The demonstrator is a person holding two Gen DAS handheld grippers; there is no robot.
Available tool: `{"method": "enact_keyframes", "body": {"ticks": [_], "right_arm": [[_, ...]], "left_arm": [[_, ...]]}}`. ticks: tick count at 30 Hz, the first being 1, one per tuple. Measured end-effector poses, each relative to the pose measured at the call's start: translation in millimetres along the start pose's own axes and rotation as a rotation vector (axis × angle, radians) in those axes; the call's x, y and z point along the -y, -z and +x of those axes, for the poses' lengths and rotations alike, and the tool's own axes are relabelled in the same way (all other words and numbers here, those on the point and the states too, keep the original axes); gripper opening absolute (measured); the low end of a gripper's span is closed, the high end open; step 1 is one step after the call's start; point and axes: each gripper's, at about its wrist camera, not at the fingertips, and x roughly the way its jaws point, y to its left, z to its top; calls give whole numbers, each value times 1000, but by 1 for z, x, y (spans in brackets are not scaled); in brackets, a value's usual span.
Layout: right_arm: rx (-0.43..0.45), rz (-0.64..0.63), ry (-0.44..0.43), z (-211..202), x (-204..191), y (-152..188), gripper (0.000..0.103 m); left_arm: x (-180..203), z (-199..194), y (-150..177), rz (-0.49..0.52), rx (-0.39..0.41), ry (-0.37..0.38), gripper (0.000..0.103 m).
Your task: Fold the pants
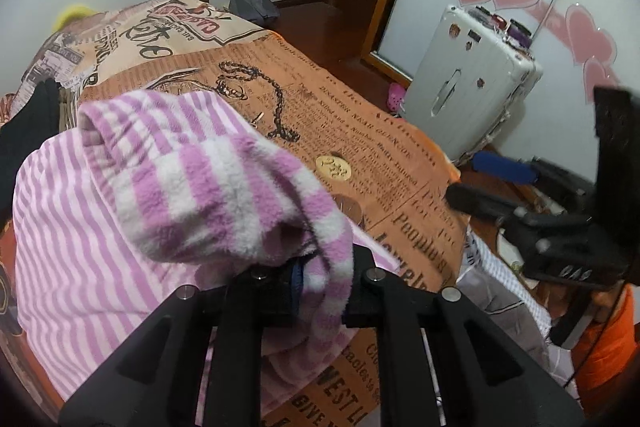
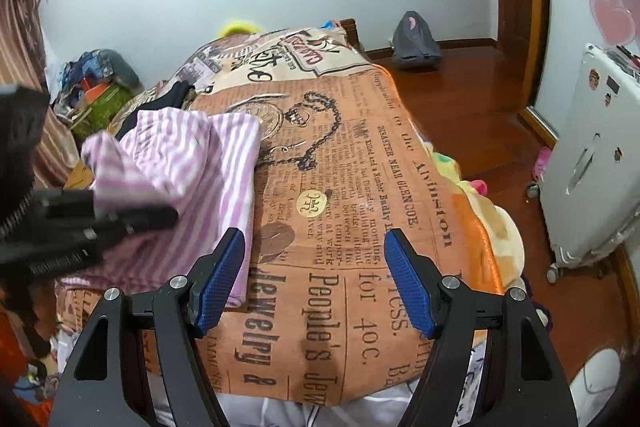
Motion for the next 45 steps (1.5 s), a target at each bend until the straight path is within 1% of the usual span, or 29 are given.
{"method": "enact_keyframes", "body": {"ticks": [1,3,5,6,10,13,15,17,20,22,24,26,28,30,31,34,35,37,40,43,45], "right_arm": [[5,0,-1,-1,-1,-1,69],[17,-4,-3,-4,-4,-3,69],[30,-8,-8,-4,-5,-6,69],[34,-9,-9,-4,-6,-7,69],[34,-16,7,0,-7,-10,69],[42,-33,-10,0,-16,-15,69],[54,-61,-27,-1,-27,-20,69],[67,-95,-53,-1,-42,-26,69],[92,-159,-110,1,-72,-36,69],[101,-197,-144,6,-91,-41,69],[103,-241,-177,14,-114,-44,71],[95,-288,-186,27,-133,-43,72],[65,-326,-174,41,-147,-40,72],[31,-356,-156,58,-156,-34,74],[8,-371,-139,67,-159,-30,75],[-65,-407,-63,93,-156,-19,75],[-83,-411,-49,98,-152,-16,76],[-86,-395,-51,99,-139,-15,78],[-87,-316,-42,93,-114,-21,79],[-68,-241,34,85,-85,-25,79],[-71,-193,78,81,-65,-24,79]], "left_arm": [[1,0,1,3,-3,-4,14],[2,0,2,3,-12,-3,22],[-1,-3,1,-29,-41,39,30],[-2,-6,1,-39,-44,52,34],[-5,-28,2,-49,-26,63,35],[-16,-53,5,-76,25,63,36],[-34,-74,9,-110,69,35,41],[-53,-88,14,-142,103,0,45],[-89,-102,27,-203,129,-91,48],[-115,-101,40,-262,112,-132,48],[-140,-94,54,-320,75,-148,48],[-157,-82,68,-360,36,-172,48],[-167,-72,82,-386,9,-162,48],[-169,-69,91,-399,35,-153,53],[-170,-70,93,-397,47,-158,53],[-167,-68,93,-384,60,-167,54],[-168,-68,94,-385,62,-164,54],[-169,-64,92,-379,65,-165,55],[-166,-65,94,-364,75,-178,56],[-165,-65,94,-364,82,-180,57],[-165,-65,94,-366,83,-179,57]]}}
